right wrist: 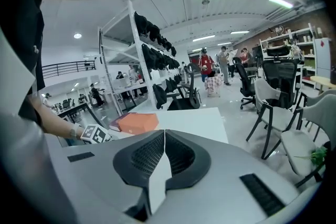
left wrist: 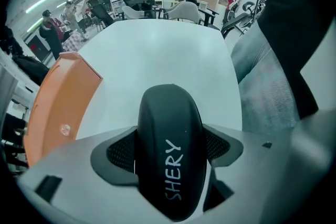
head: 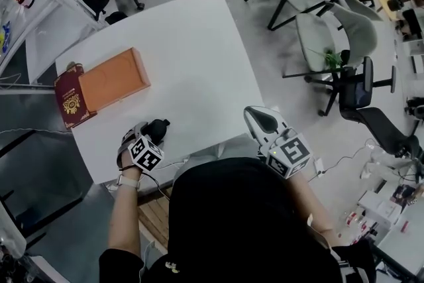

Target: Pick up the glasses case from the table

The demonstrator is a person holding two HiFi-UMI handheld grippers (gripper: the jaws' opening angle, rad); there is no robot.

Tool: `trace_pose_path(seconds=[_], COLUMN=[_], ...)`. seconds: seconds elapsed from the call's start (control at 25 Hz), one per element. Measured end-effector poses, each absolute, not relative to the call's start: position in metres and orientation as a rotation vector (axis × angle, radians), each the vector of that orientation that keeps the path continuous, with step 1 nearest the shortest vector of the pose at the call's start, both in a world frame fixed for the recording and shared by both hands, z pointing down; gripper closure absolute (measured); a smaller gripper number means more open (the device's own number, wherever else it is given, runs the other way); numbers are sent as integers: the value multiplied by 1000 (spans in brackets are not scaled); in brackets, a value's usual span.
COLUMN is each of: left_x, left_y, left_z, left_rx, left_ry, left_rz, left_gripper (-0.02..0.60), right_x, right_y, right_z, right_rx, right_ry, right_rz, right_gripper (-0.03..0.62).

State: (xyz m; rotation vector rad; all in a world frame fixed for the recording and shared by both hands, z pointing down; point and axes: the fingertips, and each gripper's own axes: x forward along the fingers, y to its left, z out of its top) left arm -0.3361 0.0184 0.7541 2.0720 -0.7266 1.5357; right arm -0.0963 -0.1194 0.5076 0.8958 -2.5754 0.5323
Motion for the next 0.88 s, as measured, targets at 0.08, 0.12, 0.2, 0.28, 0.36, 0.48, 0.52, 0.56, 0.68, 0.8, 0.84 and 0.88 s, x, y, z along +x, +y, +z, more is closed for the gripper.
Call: trace_pose_path(seconds=[0.08,0.12,0.2,0.28,0.36,0.48,0.52,0.56,0.68,0.8,0.84,0.88], left_x=[-335,-335,-335,-335,-335,-337,-339,-340,-340,-329,-324,-319], left_y=[18,18,18,18,18,18,18,18,12,-1,-5,-11], left_z=[756,757,757,757,756,756,755,754,745,729,722,716], left_rx=[2067,2066,2069,2066,2050,2005,1990,1978,1967,1979,1986,1995], left_ry=[-701,-691,-679,-680,-691,-722,-736,-754,-821,-884,-903,-918], left_rz=[1522,1513,1497,1493,1494,1497,1498,1499,1473,1418,1402,1387], left_gripper=[221,221,219,219,219,219,219,219,219,219,219,219], right_x=[-94,-93,-91,-91,-89,-86,-84,-82,-76,-69,-66,-63], right_y=[-120,-120,-119,-120,-121,-121,-121,-121,-124,-128,-129,-131], right_z=[507,507,508,507,505,503,503,503,502,498,496,494], right_rx=[906,911,917,917,915,912,911,911,909,907,908,910], right_ry=[-2573,-2571,-2566,-2565,-2569,-2577,-2579,-2580,-2587,-2598,-2603,-2608], right_rz=[532,532,531,528,527,522,521,521,520,514,513,512], right_gripper=[565,565,565,565,565,565,565,565,565,565,565,565])
